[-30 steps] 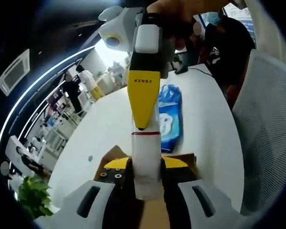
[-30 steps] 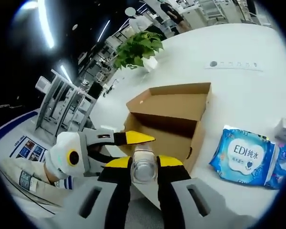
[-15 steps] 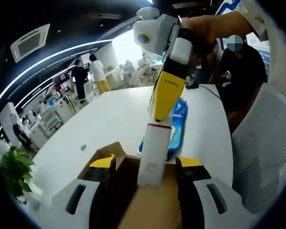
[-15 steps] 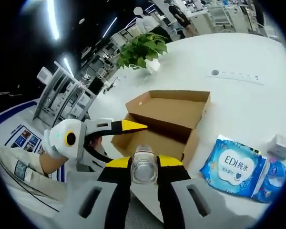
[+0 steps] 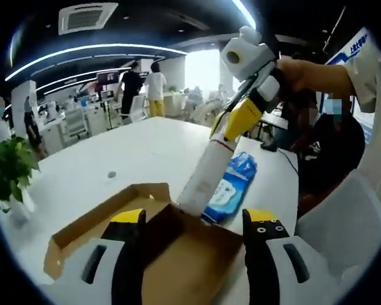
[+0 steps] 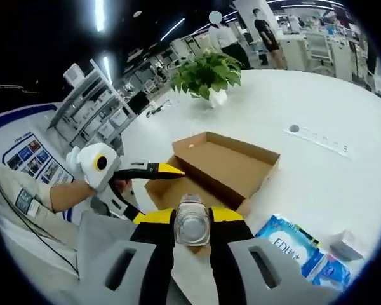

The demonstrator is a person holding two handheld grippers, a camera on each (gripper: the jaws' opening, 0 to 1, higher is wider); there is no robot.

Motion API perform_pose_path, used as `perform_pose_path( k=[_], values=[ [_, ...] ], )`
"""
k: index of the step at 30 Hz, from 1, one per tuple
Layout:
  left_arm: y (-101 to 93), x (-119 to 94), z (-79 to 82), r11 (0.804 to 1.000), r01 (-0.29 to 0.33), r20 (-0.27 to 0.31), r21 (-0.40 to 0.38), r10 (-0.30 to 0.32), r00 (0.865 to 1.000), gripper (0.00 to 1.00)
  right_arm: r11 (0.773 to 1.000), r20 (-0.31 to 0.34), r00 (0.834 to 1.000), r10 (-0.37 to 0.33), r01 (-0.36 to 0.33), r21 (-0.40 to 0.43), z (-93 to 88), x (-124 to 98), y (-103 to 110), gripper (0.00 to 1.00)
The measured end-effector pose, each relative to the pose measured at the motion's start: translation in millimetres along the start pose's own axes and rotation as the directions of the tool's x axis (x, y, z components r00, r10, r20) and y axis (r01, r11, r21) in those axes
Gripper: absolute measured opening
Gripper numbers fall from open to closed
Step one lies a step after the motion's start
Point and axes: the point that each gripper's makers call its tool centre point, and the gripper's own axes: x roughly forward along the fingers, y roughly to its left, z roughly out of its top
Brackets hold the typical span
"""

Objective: Operate the shoe box by opening the lid, removing the specified soft item, and placing it in the target area until the item is outside and the box remains undamaged.

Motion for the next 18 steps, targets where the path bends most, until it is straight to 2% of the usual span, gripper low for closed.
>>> perform_pose_path(
  k=[1,4,6,7,9,11,13,14,16,18],
  values=[
    [3.3,-2.1,-0.2,1.0,-0.015,0.001,-0.011,0.015,1.0,0.63,0.999,-0.015,1.0,-0.011,0.01,-0.038,0.2,-2.5,-4.3,0.17],
    [9.4,-10.7,2.7,0.998,-0.059,0.022,-0.034,0.06,0.998,0.65,0.996,-0.036,0.999,-0.027,0.023,-0.085,2.7,-8.0,-11.8,0.17],
    [15.1,-16.5,2.6,0.994,-0.094,0.028,-0.049,0.096,0.995,0.66,0.987,-0.063,0.997,-0.05,0.039,-0.159,3.4,-12.4,-19.5,0.17],
    [16.8,-18.9,2.7,0.993,-0.103,0.033,-0.056,0.105,0.994,0.67,0.975,-0.079,0.995,-0.056,0.037,-0.219,3.7,-14.6,-22.7,0.17],
    [20.0,-24.7,2.0,0.989,-0.125,0.039,-0.074,0.128,0.991,0.67,0.976,-0.081,0.996,-0.038,0.02,-0.217,5.4,-16.4,-22.4,0.17],
    [23.0,-30.6,0.2,0.986,-0.147,0.046,-0.084,0.151,0.987,0.67,0.962,-0.103,0.994,-0.031,0.002,-0.274,5.9,-19.6,-27.0,0.17],
    [29.7,-35.9,-2.4,0.98,-0.189,0.05,-0.069,0.193,0.98,0.66,0.953,-0.12,0.992,-0.049,0.01,-0.304,5.2,-21.9,-32.8,0.17],
    [30.9,-38.5,-6.3,0.978,-0.196,0.04,-0.068,0.199,0.979,0.66,0.94,-0.132,0.99,-0.058,0.009,-0.342,4.8,-23.2,-36.3,0.17],
    [34.0,-44.0,-10.1,0.975,-0.205,0.038,-0.084,0.209,0.977,0.66,0.928,-0.151,0.986,-0.065,0.004,-0.371,3.9,-24.6,-40.6,0.17],
    [36.2,-49.2,-11.4,0.971,-0.216,0.043,-0.1,0.221,0.974,0.67,0.926,-0.168,0.983,-0.08,0.011,-0.377,2.7,-25.4,-45.8,0.17]
  ],
)
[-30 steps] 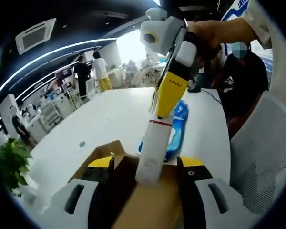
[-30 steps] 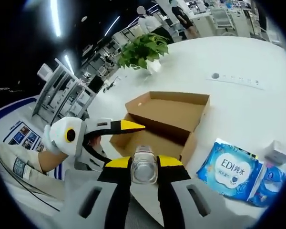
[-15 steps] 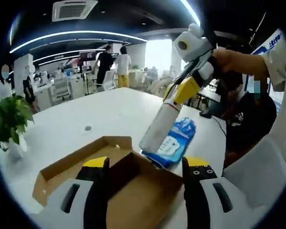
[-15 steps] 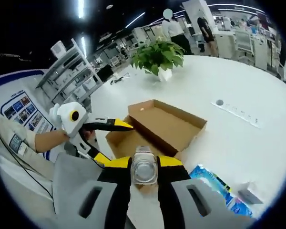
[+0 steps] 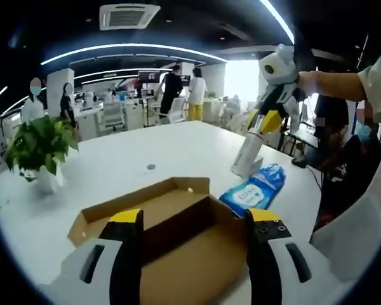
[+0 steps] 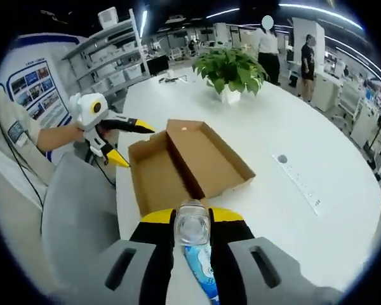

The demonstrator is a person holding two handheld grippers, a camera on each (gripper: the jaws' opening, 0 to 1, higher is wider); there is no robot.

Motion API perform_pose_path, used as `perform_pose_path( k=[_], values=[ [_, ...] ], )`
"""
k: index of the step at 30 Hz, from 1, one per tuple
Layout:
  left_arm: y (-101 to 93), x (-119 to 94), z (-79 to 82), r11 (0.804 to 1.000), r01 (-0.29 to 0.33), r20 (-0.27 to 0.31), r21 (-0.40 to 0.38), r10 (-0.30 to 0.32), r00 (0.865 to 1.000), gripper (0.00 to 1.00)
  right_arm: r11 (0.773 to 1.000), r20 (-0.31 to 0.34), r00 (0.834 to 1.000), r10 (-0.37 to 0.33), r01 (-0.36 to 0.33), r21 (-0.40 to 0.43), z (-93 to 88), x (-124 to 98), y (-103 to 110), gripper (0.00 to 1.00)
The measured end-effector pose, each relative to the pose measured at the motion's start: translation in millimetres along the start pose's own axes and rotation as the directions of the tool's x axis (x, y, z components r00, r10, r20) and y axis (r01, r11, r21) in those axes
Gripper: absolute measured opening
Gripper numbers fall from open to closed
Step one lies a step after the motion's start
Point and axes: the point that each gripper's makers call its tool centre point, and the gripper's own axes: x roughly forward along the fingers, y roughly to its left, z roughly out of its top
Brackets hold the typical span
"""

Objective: Operate the shoe box by opening the lid, removing the specified soft item, and placing it in the target area until the item is outside and the box remains undamaged.

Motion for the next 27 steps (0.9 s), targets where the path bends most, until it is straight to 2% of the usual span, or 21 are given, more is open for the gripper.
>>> perform_pose_path(
  k=[1,6,10,17,18,23,27],
  values=[
    [2.3,-4.2,-0.6,1.0,-0.01,0.005,-0.002,0.01,1.0,0.67,0.999,-0.018,1.0,-0.005,0.004,-0.044,-2.7,-0.8,-4.0,0.17],
    [17.8,-16.9,-8.5,0.997,-0.072,0.002,0.025,0.072,0.997,0.66,0.995,-0.083,0.996,-0.036,0.028,-0.098,-15.7,0.7,-21.3,0.17],
    [27.8,-26.9,-16.5,0.995,-0.096,-0.006,-0.002,0.096,0.995,0.67,0.988,-0.124,0.991,-0.052,0.032,-0.153,-25.0,4.2,-34.5,0.17],
    [36.1,-41.2,-21.8,0.992,-0.123,-0.003,-0.029,0.123,0.992,0.67,0.979,-0.152,0.987,-0.05,0.018,-0.204,-35.1,11.1,-51.0,0.17],
    [37.5,-43.7,-23.5,0.991,-0.13,-0.003,-0.033,0.13,0.992,0.67,0.972,-0.166,0.985,-0.054,0.014,-0.236,-38.9,13.0,-55.6,0.18],
    [40.6,-51.3,-32.0,0.988,-0.148,-0.012,-0.046,0.148,0.989,0.66,0.966,-0.205,0.977,-0.054,-0.001,-0.258,-53.3,19.1,-65.3,0.18],
    [41.1,-54.1,-38.6,0.987,-0.153,-0.025,-0.044,0.152,0.988,0.65,0.95,-0.239,0.969,-0.066,-0.013,-0.313,-66.8,25.4,-75.3,0.18]
  ],
)
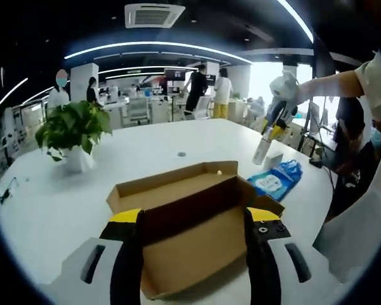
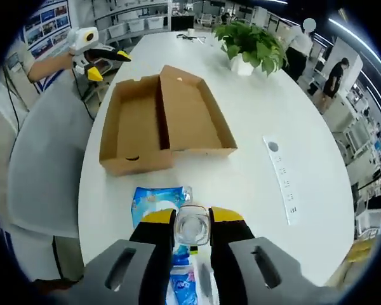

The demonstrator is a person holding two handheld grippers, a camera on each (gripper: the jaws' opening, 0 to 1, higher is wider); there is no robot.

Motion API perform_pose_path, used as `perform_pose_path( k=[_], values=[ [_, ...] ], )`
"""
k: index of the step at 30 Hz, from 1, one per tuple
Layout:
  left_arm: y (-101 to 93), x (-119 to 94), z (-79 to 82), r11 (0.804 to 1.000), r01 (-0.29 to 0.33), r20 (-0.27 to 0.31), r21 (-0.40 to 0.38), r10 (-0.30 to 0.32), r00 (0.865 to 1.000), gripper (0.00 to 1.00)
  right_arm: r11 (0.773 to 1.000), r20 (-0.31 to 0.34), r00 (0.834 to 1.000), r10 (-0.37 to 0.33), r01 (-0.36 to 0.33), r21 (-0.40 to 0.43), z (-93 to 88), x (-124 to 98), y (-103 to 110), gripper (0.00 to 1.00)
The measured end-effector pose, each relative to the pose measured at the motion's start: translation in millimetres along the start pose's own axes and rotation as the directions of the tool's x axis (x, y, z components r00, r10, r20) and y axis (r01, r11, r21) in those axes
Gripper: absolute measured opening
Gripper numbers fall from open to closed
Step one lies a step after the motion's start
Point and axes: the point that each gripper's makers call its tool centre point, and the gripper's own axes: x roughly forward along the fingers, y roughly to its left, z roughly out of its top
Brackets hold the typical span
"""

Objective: Operate the shoe box by opening the lid, removing the specified soft item, and placing it in the target area until the item is outside and the box remains undamaged.

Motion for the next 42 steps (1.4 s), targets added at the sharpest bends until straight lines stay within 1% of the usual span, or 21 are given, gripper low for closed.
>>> perform_pose_path(
  k=[1,2,4,7,10,13,15,16,17,18,20,21,25,33,34,36,39,42],
  values=[
    [0.6,-0.3,-1.2,1.0,-0.004,-0.003,0.0,0.004,1.0,0.65,1.0,-0.007,1.0,0.001,-0.001,-0.003,-2.9,2.3,-0.8,0.18],
    [0.9,-0.7,-2.5,1.0,-0.004,-0.006,-0.006,0.004,1.0,0.65,1.0,-0.028,1.0,0.0,-0.001,-0.026,-8.7,5.2,-3.1,0.18],
    [1.8,-1.1,-4.1,1.0,-0.006,-0.008,-0.015,0.005,1.0,0.66,0.999,-0.042,0.999,0.002,-0.004,-0.035,-14.6,9.7,-4.7,0.18],
    [4.4,-3.3,-7.8,1.0,-0.02,-0.02,-0.007,0.02,1.0,0.64,1.0,-0.052,0.999,0.008,-0.009,-0.025,-23.3,15.4,-8.1,0.18],
    [6.1,-4.5,-12.1,1.0,-0.026,-0.028,-0.014,0.026,0.999,0.64,0.999,-0.073,0.997,0.008,-0.011,-0.041,-29.8,20.0,-9.7,0.18],
    [6.8,-5.6,-15.1,0.999,-0.032,-0.034,-0.02,0.031,0.999,0.63,0.998,-0.079,0.997,0.004,-0.009,-0.059,-33.4,25.0,-12.0,0.18],
    [7.2,-6.4,-17.4,0.999,-0.035,-0.037,-0.026,0.034,0.999,0.63,0.996,-0.084,0.996,0.007,-0.014,-0.087,-35.3,29.4,-11.3,0.18],
    [7.7,-6.5,-18.8,0.999,-0.037,-0.038,-0.027,0.036,0.999,0.63,0.993,-0.099,0.995,0.003,-0.015,-0.114,-37.6,31.0,-12.0,0.18],
    [7.9,-6.7,-20.0,0.999,-0.037,-0.044,-0.03,0.036,0.998,0.63,0.992,-0.107,0.994,0.005,-0.018,-0.125,-39.0,33.2,-11.2,0.18],
    [8.0,-7.0,-21.4,0.999,-0.038,-0.05,-0.032,0.036,0.998,0.62,0.988,-0.129,0.992,0.002,-0.022,-0.155,-42.5,35.9,-10.8,0.18],
    [8.8,-7.5,-22.2,0.999,-0.041,-0.052,-0.033,0.04,0.998,0.62,0.981,-0.146,0.989,0.006,-0.034,-0.189,-45.9,40.5,-8.1,0.18],
    [8.8,-7.7,-22.5,0.999,-0.042,-0.053,-0.033,0.04,0.998,0.62,0.983,-0.144,0.99,0.007,-0.033,-0.178,-46.2,42.3,-7.9,0.18],
    [10.1,-8.9,-25.0,0.998,-0.047,-0.059,-0.04,0.045,0.997,0.62,0.978,-0.156,0.988,0.011,-0.043,-0.205,-49.1,48.1,-8.1,0.18],
    [10.7,-9.3,-30.4,0.998,-0.051,-0.072,-0.048,0.048,0.996,0.61,0.976,-0.173,0.985,0.021,-0.057,-0.21,-51.0,56.7,-11.0,0.18],
    [10.4,-8.8,-30.9,0.997,-0.05,-0.073,-0.05,0.046,0.996,0.61,0.978,-0.16,0.987,0.02,-0.053,-0.201,-47.7,57.7,-12.9,0.18],
    [9.9,-7.4,-32.7,0.998,-0.049,-0.08,-0.047,0.045,0.996,0.61,0.98,-0.156,0.987,0.025,-0.055,-0.19,-46.1,58.2,-14.1,0.18],
    [9.3,-5.4,-33.3,0.998,-0.045,-0.083,-0.047,0.041,0.996,0.61,0.98,-0.168,0.985,0.024,-0.057,-0.191,-48.4,57.6,-15.1,0.19],
    [8.8,-3.2,-33.3,0.998,-0.042,-0.085,-0.046,0.038,0.996,0.6,0.983,-0.167,0.986,0.026,-0.056,-0.174,-49.1,57.3,-15.6,0.19]
  ],
)
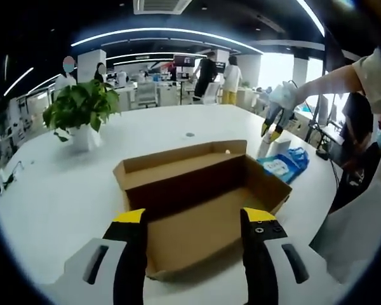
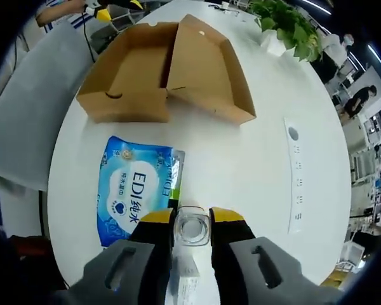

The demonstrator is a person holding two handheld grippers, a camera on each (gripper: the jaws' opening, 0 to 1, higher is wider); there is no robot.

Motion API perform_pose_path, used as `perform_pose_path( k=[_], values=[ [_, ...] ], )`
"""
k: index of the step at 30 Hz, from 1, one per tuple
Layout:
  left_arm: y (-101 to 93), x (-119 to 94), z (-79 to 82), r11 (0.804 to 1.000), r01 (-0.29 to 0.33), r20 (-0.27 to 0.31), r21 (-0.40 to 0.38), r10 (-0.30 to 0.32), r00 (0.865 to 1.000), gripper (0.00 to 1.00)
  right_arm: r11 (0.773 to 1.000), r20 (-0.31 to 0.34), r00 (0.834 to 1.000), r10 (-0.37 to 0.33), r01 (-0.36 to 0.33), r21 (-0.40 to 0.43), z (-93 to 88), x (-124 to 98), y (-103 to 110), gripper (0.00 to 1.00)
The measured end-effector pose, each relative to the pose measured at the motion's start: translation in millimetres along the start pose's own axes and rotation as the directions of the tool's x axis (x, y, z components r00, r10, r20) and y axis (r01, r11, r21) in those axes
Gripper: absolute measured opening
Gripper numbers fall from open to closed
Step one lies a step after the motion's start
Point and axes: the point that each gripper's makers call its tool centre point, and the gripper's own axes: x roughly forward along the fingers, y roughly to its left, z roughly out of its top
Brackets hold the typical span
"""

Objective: Operate the shoe box by opening the lid, removing the specified soft item, and placing it in the target area until the item is outside and the box remains undamaged.

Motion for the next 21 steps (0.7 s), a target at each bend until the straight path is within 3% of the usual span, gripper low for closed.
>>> perform_pose_path(
  k=[10,21],
  values=[
    [0.9,1.6,0.9,1.0,-0.001,-0.002,0.006,0.001,1.0,0.6,1.0,-0.003,1.0,-0.019,0.019,0.024,-2.8,-2.0,-3.8,0.2],
    [21.5,-5.6,-12.4,0.998,-0.065,-0.03,-0.025,0.065,0.997,0.57,0.997,-0.002,1.0,-0.03,0.03,0.068,-4.5,-4.6,-3.8,0.25]
  ],
)
